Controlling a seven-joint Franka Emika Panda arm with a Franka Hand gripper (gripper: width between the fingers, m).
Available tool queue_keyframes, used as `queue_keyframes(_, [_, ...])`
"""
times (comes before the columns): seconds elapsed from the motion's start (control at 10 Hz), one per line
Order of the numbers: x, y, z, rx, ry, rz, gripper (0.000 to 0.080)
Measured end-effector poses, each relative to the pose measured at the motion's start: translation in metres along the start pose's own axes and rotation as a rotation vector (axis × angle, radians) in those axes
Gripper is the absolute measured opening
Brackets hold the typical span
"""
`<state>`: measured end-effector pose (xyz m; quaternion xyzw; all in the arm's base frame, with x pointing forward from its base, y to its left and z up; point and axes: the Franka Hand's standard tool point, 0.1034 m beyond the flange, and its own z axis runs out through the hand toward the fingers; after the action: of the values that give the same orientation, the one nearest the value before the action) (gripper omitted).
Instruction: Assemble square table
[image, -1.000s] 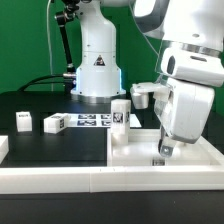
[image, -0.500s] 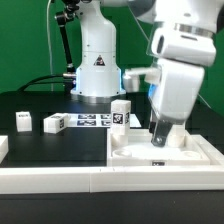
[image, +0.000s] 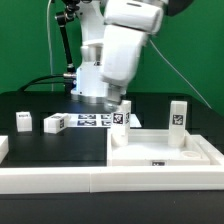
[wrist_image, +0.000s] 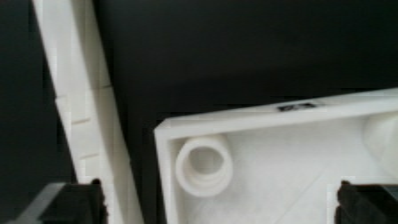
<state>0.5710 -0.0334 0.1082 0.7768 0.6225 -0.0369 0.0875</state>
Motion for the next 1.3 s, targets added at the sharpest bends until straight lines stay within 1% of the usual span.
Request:
queue_keyframes(0.1, [-0.017,-0.008,0.002,0.002,0.005,0.01,0.0648])
queue_keyframes(0.2, [-0.029,-0.017,0.011,0.011,0.005,0.021,0.0648])
queue_keyframes(0.3, [-0.03,-0.018,0.013,0.017,0.003,0.037,0.0648])
queue_keyframes(0.4, [-0.03,-0.018,0.012,0.017,0.004,0.055,0.0648])
queue_keyframes(0.6, [-0.029,-0.019,0.013,0.019,0.003,0.181,0.0648])
queue_keyframes(0.7, [-0.033,-0.02,0.017,0.021,0.009,0.275,0.0648])
queue_keyframes(0.8, [-0.048,-0.027,0.027,0.038,0.016,0.376,0.0648])
queue_keyframes(1.1, [-0.085,-0.044,0.038,0.086,0.01,0.604,0.0648])
queue_keyframes(1.2, [-0.096,-0.047,0.041,0.102,0.017,0.694,0.0648])
queue_keyframes(1.3, [-0.097,-0.046,0.042,0.077,0.027,0.719,0.0648])
